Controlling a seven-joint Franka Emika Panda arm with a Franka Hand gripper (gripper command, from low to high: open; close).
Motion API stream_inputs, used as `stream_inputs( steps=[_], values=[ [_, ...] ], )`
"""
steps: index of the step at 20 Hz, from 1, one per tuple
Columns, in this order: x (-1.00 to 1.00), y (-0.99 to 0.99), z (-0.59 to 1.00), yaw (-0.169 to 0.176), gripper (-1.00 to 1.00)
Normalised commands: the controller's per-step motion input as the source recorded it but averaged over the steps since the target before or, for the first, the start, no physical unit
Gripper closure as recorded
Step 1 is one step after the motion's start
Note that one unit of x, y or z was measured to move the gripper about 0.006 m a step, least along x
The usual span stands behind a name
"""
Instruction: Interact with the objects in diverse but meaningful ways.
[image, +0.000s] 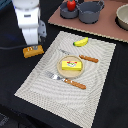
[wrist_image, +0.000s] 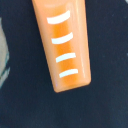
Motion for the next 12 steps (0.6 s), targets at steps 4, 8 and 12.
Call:
stream_inputs(
  steps=[4, 8, 12],
  values=[
    [0.86, 0.00, 0.26, -0.048, -1.00],
    [0.82, -0.01, 0.18, -0.096, -1.00],
    [0.89, 0.00, 0.44, -0.092, -1.00]
  ],
)
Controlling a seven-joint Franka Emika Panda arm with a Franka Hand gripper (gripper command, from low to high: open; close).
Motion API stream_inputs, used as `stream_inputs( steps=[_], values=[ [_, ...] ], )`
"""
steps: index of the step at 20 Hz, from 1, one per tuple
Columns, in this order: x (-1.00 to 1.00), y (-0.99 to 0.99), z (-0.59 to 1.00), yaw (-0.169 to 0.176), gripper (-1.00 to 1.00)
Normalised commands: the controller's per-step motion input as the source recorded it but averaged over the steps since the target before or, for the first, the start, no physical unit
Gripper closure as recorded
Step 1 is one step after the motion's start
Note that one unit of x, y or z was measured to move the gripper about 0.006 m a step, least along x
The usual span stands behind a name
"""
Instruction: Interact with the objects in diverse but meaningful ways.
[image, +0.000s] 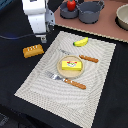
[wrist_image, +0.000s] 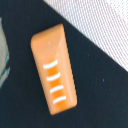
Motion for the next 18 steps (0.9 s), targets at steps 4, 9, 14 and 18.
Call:
stream_inputs(
  steps=[4, 9, 14, 18],
  values=[
    [0.92, -0.03, 0.52, -0.086, -1.00],
    [0.87, -0.05, 0.20, -0.094, -1.00],
    [0.88, -0.05, 0.02, -0.073, -1.00],
    [0.64, 0.09, 0.00, -0.037, -1.00]
  ],
)
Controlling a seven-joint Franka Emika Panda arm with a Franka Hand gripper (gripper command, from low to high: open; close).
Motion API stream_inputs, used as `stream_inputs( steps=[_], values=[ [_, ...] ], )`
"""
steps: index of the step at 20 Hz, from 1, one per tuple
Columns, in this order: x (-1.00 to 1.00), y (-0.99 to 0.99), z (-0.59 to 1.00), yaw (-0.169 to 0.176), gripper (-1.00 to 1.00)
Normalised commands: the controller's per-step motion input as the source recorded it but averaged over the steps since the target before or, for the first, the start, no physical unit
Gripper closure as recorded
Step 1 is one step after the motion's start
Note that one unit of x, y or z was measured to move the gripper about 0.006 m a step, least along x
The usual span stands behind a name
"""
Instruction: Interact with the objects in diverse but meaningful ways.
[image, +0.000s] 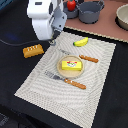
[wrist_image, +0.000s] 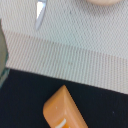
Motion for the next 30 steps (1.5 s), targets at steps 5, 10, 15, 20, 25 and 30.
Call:
stream_inputs(
  steps=[5, 10, 15, 20, 25, 30],
  values=[
    [0.75, 0.45, 0.11, 0.000, -1.00],
    [0.85, 0.45, 0.05, 0.000, -1.00],
    [0.80, 0.34, 0.00, 0.000, -1.00],
    [0.90, 0.23, 0.19, 0.000, -1.00],
    [0.70, 0.19, 0.31, 0.002, -1.00],
    [0.23, 0.31, 0.07, 0.093, -1.00]
  ],
)
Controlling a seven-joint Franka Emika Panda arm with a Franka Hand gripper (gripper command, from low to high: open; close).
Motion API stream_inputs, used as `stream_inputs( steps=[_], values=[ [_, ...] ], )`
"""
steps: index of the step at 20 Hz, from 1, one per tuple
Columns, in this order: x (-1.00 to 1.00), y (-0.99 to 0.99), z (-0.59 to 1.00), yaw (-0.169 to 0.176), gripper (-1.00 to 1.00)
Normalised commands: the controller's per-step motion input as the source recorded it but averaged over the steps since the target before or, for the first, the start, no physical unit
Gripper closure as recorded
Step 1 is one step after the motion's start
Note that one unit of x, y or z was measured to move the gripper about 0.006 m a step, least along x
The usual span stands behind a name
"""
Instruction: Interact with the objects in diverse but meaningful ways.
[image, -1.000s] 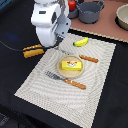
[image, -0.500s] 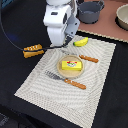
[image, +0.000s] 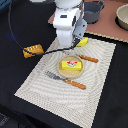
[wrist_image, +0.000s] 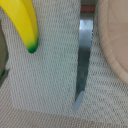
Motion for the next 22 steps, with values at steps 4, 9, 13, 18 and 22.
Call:
stream_inputs(
  steps=[4, 9, 13, 18, 22],
  values=[
    [0.01, 0.39, -0.01, 0.142, -1.00],
    [0.03, 0.46, -0.04, 0.143, -1.00],
    [0.11, 0.38, -0.06, 0.098, -1.00],
    [0.30, 0.16, -0.16, 0.029, -1.00],
    [0.33, 0.09, -0.25, 0.015, -1.00]
  ],
)
